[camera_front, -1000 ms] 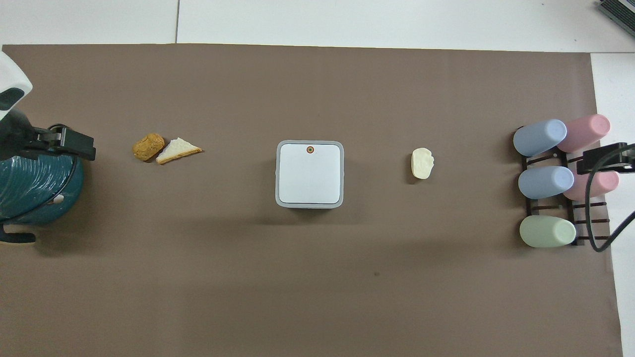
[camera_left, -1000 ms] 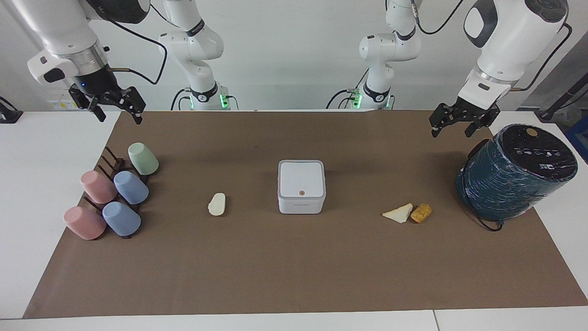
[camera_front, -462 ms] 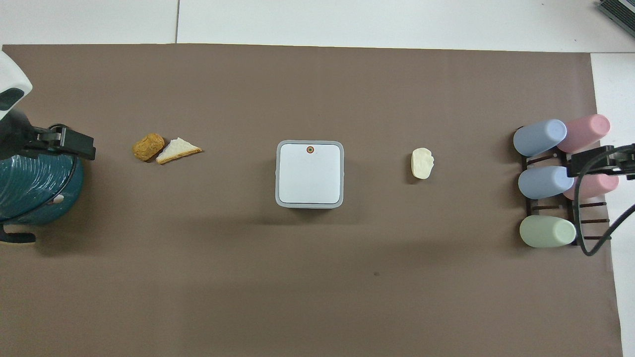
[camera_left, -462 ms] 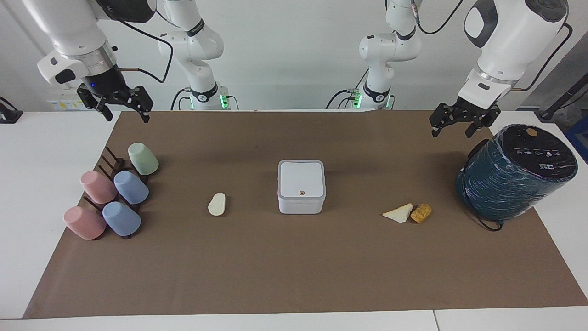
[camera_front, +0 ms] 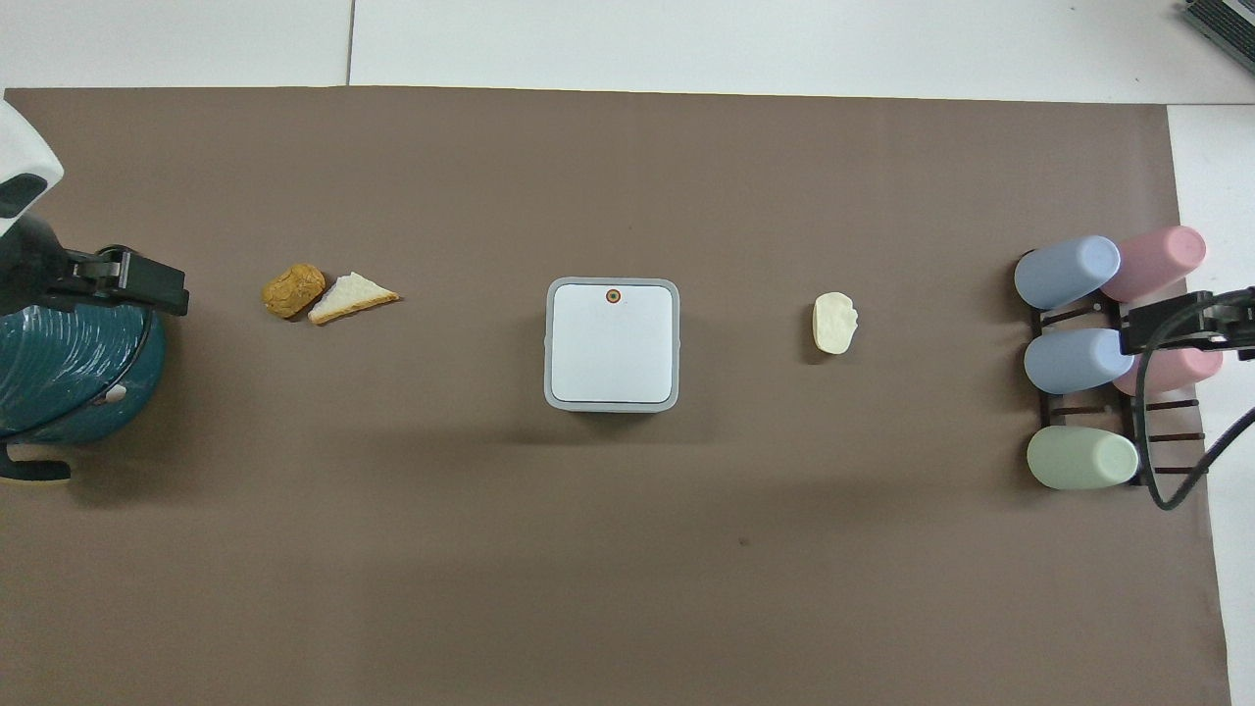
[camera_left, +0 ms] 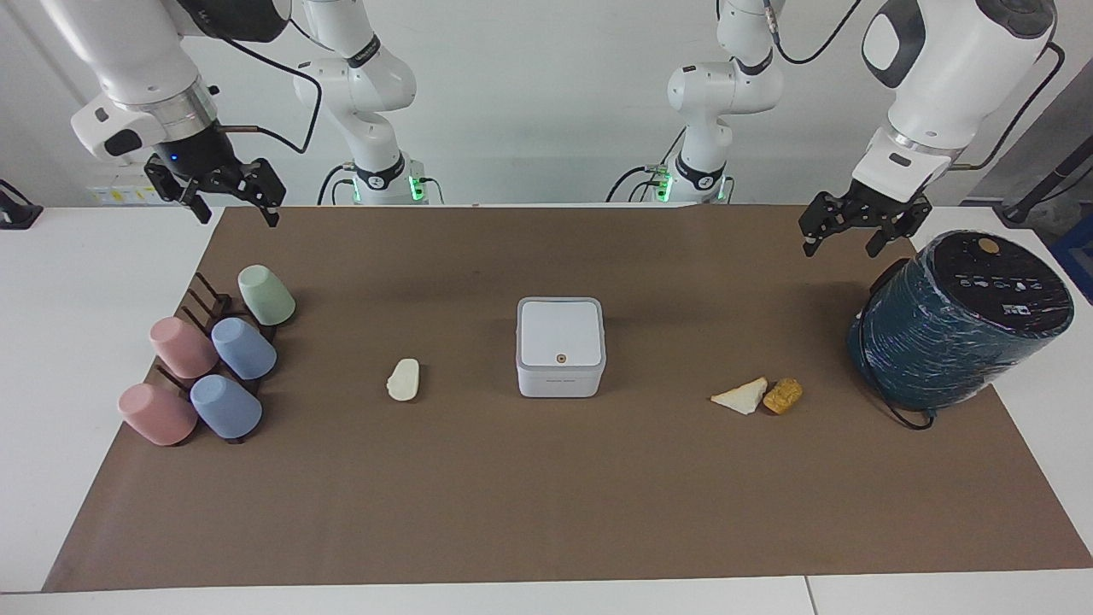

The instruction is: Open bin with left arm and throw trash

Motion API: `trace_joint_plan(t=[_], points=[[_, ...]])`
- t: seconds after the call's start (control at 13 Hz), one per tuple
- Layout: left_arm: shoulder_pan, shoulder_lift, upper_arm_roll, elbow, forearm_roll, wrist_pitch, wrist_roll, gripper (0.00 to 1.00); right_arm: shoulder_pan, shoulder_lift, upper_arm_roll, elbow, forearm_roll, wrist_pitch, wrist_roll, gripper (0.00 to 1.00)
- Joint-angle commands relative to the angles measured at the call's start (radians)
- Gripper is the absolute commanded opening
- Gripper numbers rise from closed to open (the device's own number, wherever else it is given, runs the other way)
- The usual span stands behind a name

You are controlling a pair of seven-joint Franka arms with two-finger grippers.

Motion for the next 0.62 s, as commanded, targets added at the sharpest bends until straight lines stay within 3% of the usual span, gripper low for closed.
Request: trace_joint_plan(t=[0.0, 0.54], points=[[-0.014, -0.005, 0.004, -0.011, 0.011, 0.022, 0.014, 1.0, -0.001, -0.006, 0.004, 0.003, -0.007, -0.016, 0.015, 1.0], [-0.058, -0.005, 0.003, -0.018, 0.0, 0.016, 0.012, 1.0, -0.001, -0.008, 0.003, -0.003, -0.008, -0.004, 0.017, 1.0]])
